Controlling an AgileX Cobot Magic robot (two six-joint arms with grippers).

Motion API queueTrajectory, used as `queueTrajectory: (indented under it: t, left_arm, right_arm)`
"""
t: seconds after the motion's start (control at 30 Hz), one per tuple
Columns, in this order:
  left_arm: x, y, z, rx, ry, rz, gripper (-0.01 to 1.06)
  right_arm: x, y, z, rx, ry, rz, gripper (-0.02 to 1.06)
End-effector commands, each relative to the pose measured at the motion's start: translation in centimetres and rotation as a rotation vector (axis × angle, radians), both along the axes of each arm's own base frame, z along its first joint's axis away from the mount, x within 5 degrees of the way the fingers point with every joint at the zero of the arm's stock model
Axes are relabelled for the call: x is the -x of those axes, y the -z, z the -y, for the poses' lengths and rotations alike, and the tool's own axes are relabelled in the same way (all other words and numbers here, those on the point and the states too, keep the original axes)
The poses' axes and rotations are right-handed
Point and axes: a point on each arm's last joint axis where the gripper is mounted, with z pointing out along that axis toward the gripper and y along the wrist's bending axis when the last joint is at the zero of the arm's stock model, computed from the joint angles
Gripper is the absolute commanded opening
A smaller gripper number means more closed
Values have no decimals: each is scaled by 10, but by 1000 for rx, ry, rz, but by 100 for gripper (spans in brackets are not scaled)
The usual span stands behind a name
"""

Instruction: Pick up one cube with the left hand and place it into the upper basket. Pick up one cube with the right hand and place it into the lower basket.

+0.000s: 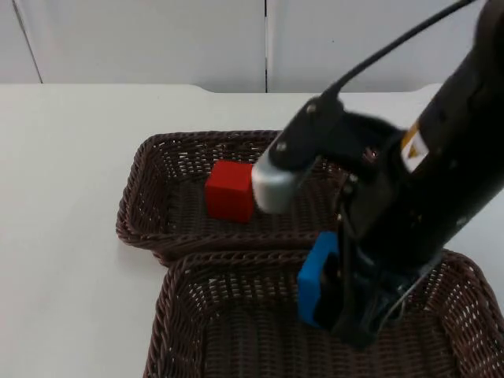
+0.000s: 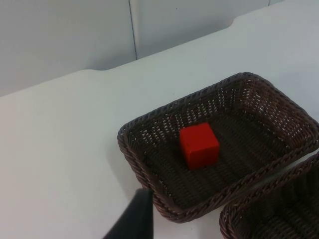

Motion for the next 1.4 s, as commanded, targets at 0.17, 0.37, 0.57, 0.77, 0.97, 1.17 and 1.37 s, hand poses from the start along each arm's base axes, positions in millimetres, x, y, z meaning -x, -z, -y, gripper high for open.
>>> queueTrajectory:
  t: [0.17, 0.37, 0.57, 0.77, 0.97, 1.17, 1.37]
  left_arm:
    - [1, 0, 1, 18, 2, -3, 105]
    - [1, 0, 1, 18, 2, -3, 105]
    - [1, 0, 1, 18, 2, -3, 105]
    - [1, 0, 1, 18, 2, -3, 105]
    - [1, 0, 1, 18, 2, -3, 105]
    - [1, 0, 1, 18, 2, -3, 105]
    - [1, 0, 1, 18, 2, -3, 105]
  right_arm:
    - [-3, 36, -6, 60, -29, -39, 0]
    - [-5, 56, -8, 89, -27, -62, 0]
    - [-4, 63, -8, 108, -28, -79, 24]
    - [-4, 63, -8, 106, -28, -77, 68]
    - [-5, 47, -8, 68, -27, -43, 78]
    - [-3, 10, -6, -14, -26, 29, 78]
    - [7, -46, 5, -135, -1, 116, 78]
